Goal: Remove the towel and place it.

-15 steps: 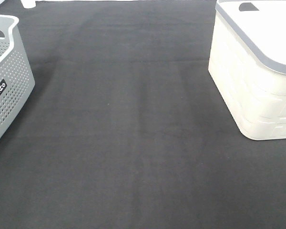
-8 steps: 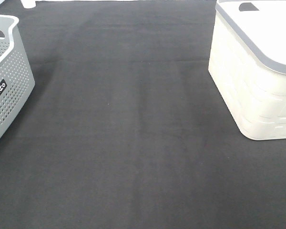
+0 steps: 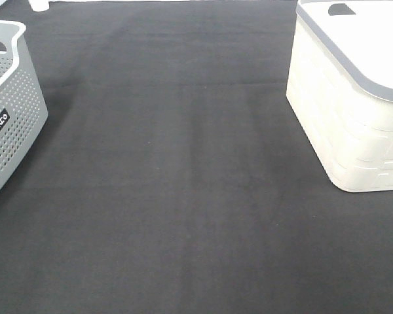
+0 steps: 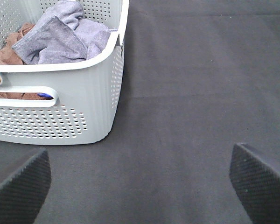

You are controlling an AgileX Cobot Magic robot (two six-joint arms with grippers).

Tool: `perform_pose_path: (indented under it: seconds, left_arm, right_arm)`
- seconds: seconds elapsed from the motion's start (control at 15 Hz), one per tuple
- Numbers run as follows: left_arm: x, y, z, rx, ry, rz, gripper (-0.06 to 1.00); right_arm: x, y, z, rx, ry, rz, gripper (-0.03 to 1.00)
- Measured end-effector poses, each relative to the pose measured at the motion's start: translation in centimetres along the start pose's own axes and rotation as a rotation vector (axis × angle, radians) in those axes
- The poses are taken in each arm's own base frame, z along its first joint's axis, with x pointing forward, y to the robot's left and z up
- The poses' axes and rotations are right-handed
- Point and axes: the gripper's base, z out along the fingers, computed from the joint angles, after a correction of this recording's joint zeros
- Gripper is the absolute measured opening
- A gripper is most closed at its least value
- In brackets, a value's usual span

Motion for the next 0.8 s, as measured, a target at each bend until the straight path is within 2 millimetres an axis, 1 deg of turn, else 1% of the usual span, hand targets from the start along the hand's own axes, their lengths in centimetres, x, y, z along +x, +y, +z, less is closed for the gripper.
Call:
perform_pose_path:
  seconds: [0.8]
  left_arm:
    - [0.0, 0.0, 0.0, 0.0, 0.0, 0.002, 0.98]
  right_arm:
    - [0.0, 0.0, 0.0, 0.0, 0.0, 0.0, 0.68]
